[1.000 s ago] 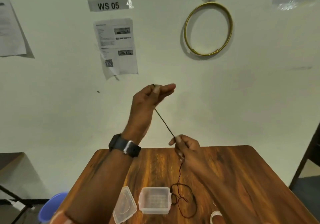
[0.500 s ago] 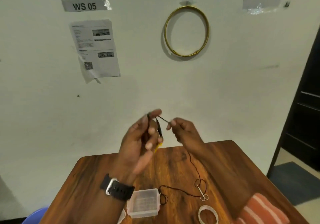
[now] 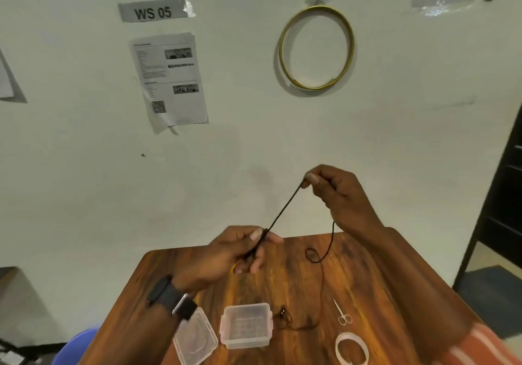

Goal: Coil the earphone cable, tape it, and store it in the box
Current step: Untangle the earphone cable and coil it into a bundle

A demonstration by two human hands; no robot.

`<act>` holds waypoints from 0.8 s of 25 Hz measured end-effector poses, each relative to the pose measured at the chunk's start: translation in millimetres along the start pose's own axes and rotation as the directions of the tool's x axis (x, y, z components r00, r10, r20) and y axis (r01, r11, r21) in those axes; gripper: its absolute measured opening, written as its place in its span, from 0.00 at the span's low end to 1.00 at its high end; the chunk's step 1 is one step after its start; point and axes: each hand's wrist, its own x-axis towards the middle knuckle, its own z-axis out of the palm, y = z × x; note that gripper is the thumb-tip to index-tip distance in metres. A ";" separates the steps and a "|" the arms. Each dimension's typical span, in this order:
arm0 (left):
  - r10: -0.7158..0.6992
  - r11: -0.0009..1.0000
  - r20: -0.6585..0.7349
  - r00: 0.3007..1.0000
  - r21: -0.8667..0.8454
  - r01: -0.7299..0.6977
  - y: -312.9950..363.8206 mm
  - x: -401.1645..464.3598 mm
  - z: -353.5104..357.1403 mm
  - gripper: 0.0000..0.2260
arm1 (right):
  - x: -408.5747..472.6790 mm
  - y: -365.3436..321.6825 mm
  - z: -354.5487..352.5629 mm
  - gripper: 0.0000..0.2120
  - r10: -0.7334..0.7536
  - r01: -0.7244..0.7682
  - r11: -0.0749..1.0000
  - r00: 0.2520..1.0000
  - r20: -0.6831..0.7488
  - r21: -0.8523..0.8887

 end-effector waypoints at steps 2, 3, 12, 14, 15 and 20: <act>0.098 0.941 0.073 0.992 -0.330 -0.069 11.0 -7.2 23.7 0.19 | 11.4 17.3 10.5 0.14 0.055 -0.054 0.996 0.998 -0.004 0.072; 0.178 0.857 0.024 0.984 -0.495 -0.143 24.1 -4.1 31.1 0.19 | 8.5 27.7 21.2 0.14 0.094 -0.094 0.989 0.996 0.000 0.116; 0.495 0.593 -0.381 0.781 0.805 0.017 55.9 53.2 -53.1 0.10 | -71.9 17.7 32.0 0.09 0.100 -0.114 0.993 0.967 0.232 0.044; 0.214 0.725 -0.255 0.943 0.689 0.021 29.3 34.8 -43.4 0.12 | -47.0 -0.4 3.3 0.09 0.035 -0.043 0.995 0.996 0.085 0.094; 0.071 0.861 -0.162 0.984 0.508 0.022 19.8 22.7 -32.0 0.14 | -32.7 -4.2 -9.8 0.10 0.024 -0.027 0.994 0.999 0.028 0.108; 0.270 0.765 0.132 0.954 -0.631 -0.129 39.3 -11.7 30.1 0.19 | -3.6 26.0 6.9 0.09 0.187 -0.181 0.946 0.982 0.004 0.270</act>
